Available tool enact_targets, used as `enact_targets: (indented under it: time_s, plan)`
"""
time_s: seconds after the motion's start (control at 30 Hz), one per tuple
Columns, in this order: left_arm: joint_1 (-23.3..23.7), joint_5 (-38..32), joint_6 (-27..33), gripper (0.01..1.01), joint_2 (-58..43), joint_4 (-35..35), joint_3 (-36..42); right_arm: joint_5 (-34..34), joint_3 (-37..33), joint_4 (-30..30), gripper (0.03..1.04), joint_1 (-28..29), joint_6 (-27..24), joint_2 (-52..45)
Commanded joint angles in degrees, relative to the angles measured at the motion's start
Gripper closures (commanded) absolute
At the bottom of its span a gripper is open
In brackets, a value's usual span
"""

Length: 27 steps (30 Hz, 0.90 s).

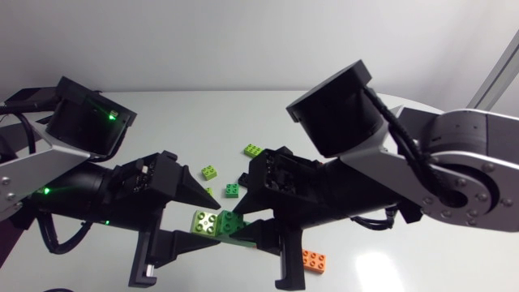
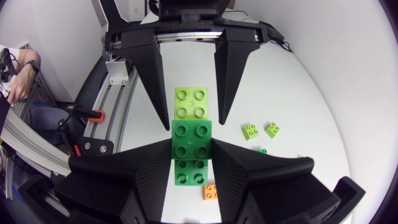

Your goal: Separate the duplo bricks

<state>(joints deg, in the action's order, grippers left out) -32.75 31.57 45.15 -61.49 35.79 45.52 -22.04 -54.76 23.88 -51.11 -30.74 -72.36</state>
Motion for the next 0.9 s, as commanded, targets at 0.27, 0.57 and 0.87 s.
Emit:
enact_targets:
  time_s: [0.27,0.57,0.87]
  plan:
    - [-1.0,0.6,-1.1,0.693,-0.7,-1.2,-2.0,0.7,-1.1,0.5,0.79,-0.1,1.8,2.0]
    - [-2.0,0.6,-0.8,0.713,-0.1,-1.2,-2.6,0.4,-1.0,0.8,0.79,-0.1,2.7,2.8]
    - [-2.0,-0.3,-0.2,0.715,1.5,-2.0,-4.4,-8.4,-3.9,3.8,0.79,5.6,4.4,2.3]
